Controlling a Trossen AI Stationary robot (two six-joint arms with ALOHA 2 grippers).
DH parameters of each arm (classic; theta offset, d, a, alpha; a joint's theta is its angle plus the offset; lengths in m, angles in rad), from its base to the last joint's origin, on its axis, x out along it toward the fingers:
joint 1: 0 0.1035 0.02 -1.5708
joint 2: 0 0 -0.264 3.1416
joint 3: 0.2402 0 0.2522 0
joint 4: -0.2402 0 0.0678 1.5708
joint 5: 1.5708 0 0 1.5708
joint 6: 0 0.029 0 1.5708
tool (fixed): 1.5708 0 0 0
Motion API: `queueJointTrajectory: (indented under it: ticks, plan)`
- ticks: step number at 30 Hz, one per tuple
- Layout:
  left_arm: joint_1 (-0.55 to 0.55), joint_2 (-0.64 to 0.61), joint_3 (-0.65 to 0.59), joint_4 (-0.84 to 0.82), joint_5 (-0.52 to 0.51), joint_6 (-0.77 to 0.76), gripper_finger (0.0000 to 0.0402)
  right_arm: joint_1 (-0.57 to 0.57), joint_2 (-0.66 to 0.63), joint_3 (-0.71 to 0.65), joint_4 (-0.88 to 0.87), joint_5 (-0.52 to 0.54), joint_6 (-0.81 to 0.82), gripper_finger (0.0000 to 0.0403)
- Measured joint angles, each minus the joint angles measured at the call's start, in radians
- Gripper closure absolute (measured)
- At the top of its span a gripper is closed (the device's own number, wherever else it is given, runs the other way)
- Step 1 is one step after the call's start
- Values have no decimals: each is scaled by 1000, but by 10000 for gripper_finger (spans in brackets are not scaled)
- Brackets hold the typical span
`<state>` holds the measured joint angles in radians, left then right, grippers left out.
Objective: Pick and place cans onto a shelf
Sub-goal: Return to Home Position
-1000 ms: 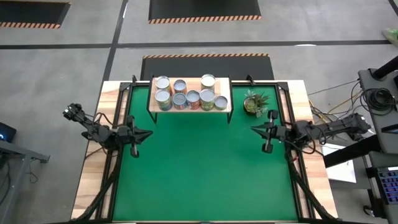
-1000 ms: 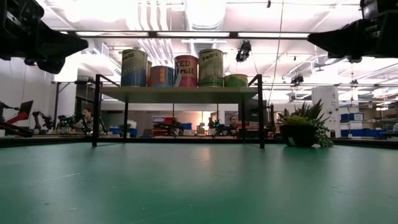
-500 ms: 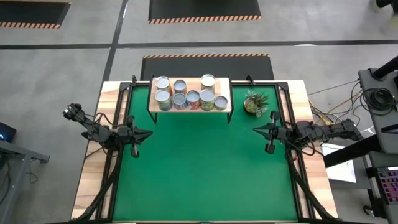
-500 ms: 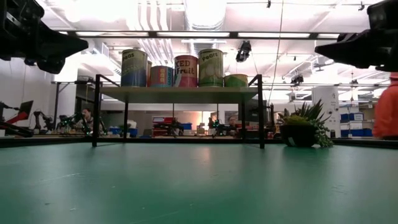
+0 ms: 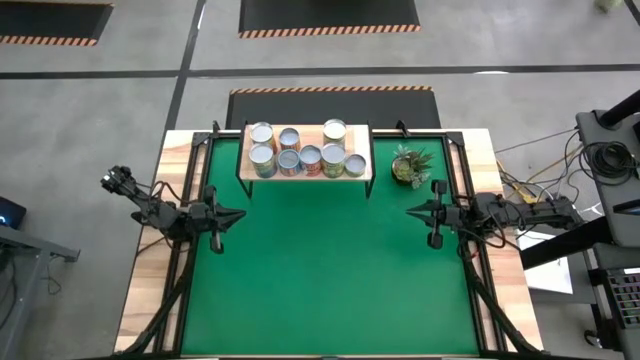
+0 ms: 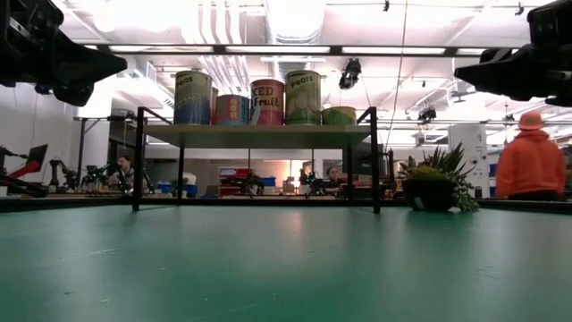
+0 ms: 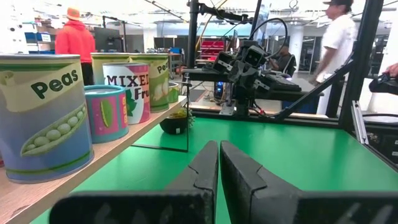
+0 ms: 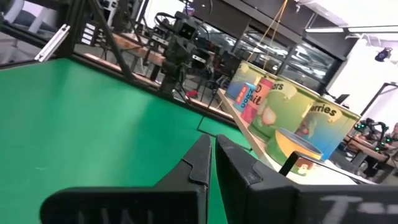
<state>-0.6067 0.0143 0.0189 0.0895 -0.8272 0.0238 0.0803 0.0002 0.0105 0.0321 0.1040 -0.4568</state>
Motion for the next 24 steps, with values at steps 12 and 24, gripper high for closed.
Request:
queueJointTrajectory:
  ticks: [12,24]
  plan:
    - [0,0,0,0,0,0,402,7,1,0,4,1,38,390]
    - [0,0,0,0,0,0,402,7,28,0,6,1,38,390]
